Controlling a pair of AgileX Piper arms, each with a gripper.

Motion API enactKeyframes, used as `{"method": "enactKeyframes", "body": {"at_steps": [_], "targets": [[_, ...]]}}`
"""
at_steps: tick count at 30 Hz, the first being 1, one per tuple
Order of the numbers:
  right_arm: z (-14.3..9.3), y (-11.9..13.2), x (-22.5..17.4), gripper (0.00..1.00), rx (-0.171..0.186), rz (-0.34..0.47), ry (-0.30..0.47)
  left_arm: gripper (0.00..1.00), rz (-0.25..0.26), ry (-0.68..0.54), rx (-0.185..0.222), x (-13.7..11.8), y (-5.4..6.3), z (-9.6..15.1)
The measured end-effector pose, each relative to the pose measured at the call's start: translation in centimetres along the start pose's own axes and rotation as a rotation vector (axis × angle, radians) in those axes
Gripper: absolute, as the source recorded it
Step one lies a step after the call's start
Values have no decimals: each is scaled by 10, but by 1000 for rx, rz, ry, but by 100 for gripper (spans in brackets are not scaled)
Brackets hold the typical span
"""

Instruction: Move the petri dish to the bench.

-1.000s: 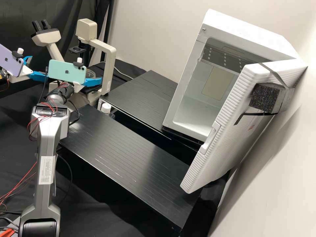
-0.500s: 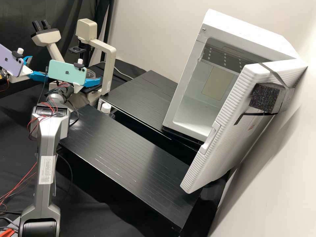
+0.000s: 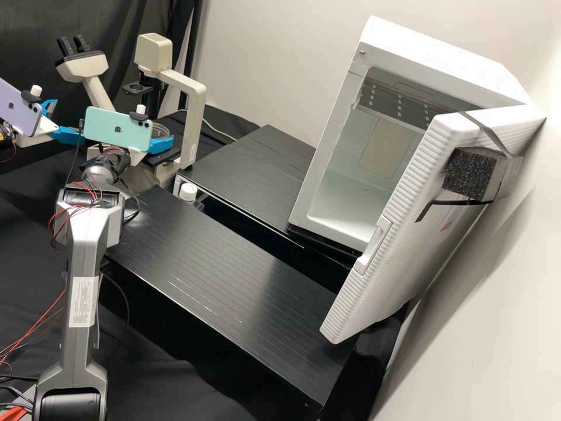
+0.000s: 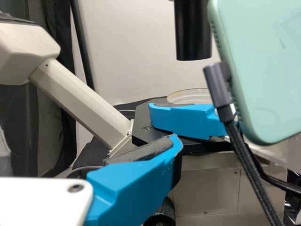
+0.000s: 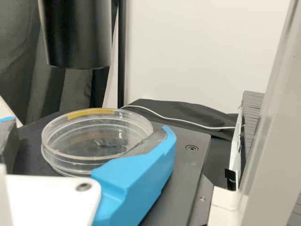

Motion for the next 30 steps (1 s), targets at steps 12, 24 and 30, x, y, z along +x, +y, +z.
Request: {"method": "enactKeyframes", "body": {"at_steps": [12, 24, 30], "targets": [[1, 3, 1, 0, -8, 4, -5, 100, 0, 0, 0, 0, 0, 0], [2, 3, 1, 0, -11, 3, -12, 100, 0, 0, 0, 0, 0, 0], [2, 3, 1, 0, -11, 2, -12, 100, 0, 0, 0, 0, 0, 0]]}}
